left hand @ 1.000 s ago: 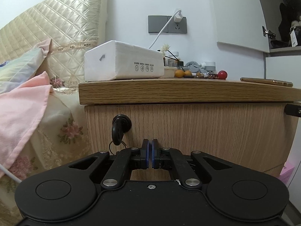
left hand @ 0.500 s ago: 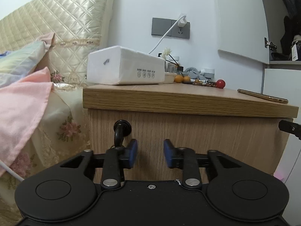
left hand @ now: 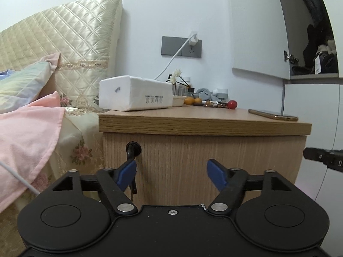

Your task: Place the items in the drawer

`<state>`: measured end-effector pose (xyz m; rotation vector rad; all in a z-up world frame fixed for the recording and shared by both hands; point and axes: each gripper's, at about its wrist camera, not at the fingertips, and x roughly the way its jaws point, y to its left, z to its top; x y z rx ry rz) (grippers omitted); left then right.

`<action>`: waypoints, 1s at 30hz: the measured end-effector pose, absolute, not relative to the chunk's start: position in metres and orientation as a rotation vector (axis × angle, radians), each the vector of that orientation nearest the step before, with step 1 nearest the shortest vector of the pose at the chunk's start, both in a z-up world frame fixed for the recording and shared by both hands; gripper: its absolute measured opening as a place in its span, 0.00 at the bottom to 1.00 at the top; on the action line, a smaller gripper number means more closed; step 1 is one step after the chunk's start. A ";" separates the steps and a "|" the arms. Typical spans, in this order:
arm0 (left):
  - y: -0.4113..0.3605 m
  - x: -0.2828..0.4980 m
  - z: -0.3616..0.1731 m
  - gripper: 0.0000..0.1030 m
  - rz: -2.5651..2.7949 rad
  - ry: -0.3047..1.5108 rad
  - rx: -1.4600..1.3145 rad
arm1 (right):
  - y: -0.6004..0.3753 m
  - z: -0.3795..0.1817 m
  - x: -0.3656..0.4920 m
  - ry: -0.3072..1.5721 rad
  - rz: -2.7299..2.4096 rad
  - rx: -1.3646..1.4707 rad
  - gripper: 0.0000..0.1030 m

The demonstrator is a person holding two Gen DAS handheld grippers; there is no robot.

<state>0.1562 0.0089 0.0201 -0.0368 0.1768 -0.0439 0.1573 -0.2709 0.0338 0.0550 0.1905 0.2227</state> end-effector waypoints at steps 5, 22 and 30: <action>0.013 0.140 0.023 0.82 -0.039 0.170 -0.050 | -0.272 0.035 0.144 0.170 0.219 0.046 0.45; 0.023 0.084 0.040 0.98 -0.019 0.119 -0.061 | -0.275 0.043 0.091 0.083 0.211 0.059 0.70; 0.016 0.063 0.032 0.98 -0.047 0.097 -0.016 | -0.274 0.040 0.069 0.063 0.227 0.081 0.88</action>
